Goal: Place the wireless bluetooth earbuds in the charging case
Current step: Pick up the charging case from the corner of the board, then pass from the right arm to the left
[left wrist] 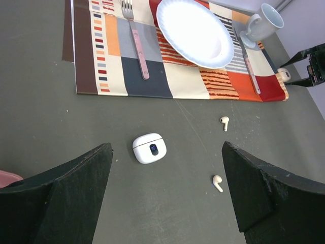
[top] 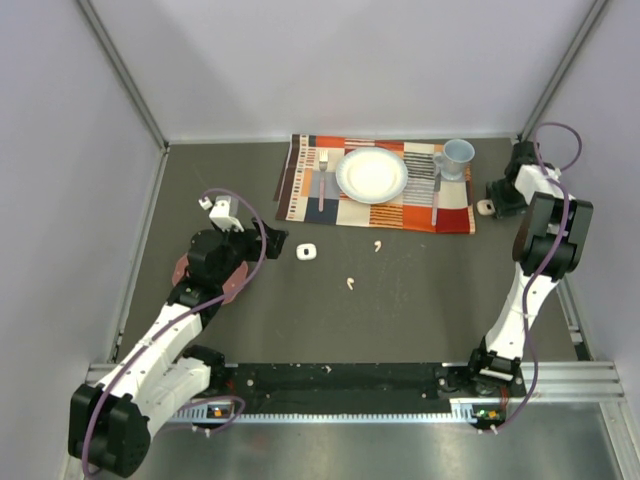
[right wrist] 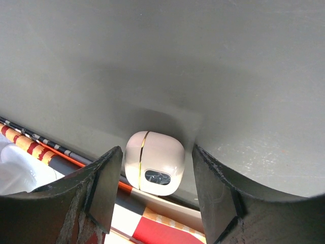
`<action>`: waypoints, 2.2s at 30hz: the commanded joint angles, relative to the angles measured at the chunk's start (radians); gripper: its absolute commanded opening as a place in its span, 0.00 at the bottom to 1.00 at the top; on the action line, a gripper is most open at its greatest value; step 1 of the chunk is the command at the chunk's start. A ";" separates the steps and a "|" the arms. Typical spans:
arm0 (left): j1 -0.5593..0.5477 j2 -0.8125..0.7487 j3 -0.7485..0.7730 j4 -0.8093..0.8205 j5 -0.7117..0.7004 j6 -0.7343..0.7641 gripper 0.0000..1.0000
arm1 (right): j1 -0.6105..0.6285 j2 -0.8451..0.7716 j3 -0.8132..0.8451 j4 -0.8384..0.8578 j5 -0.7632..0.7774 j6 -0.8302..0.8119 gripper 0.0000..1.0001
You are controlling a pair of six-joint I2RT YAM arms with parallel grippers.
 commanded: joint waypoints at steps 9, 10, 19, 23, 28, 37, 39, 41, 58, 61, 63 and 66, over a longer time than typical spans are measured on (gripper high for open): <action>0.005 -0.003 0.015 0.052 0.015 -0.006 0.94 | 0.016 0.003 -0.054 -0.020 0.002 -0.024 0.47; 0.005 0.000 0.015 0.054 0.018 -0.008 0.94 | 0.016 0.000 -0.056 -0.020 0.000 -0.028 0.47; 0.005 0.005 0.028 0.056 0.041 -0.009 0.93 | 0.016 -0.136 -0.207 0.194 -0.075 -0.104 0.08; 0.005 0.000 0.042 0.053 0.075 0.000 0.92 | 0.016 -0.297 -0.374 0.339 -0.102 -0.111 0.04; 0.005 -0.027 0.038 0.066 0.089 -0.003 0.93 | 0.017 -0.417 -0.469 0.379 -0.115 -0.136 0.00; 0.005 -0.043 0.030 0.089 0.142 -0.023 0.94 | 0.016 -0.666 -0.629 0.431 -0.072 -0.130 0.00; 0.005 -0.050 0.015 0.105 0.140 -0.037 0.94 | 0.016 -0.719 -0.651 0.434 -0.102 -0.128 0.00; 0.004 -0.057 0.024 0.042 0.071 -0.061 0.94 | 0.016 -0.752 -0.680 0.435 -0.159 -0.122 0.00; -0.128 -0.038 -0.099 0.416 0.193 -0.120 0.91 | 0.365 -1.268 -1.020 0.555 -0.193 0.178 0.00; -0.229 -0.037 -0.093 0.424 0.135 -0.041 0.89 | 0.451 -1.315 -1.069 0.610 -0.171 0.232 0.00; -0.302 -0.029 -0.088 0.445 0.093 0.006 0.89 | 0.522 -1.315 -1.076 0.647 -0.141 0.249 0.00; -0.354 0.000 -0.096 0.546 0.087 0.022 0.89 | 0.621 -1.312 -1.063 0.691 -0.084 0.278 0.00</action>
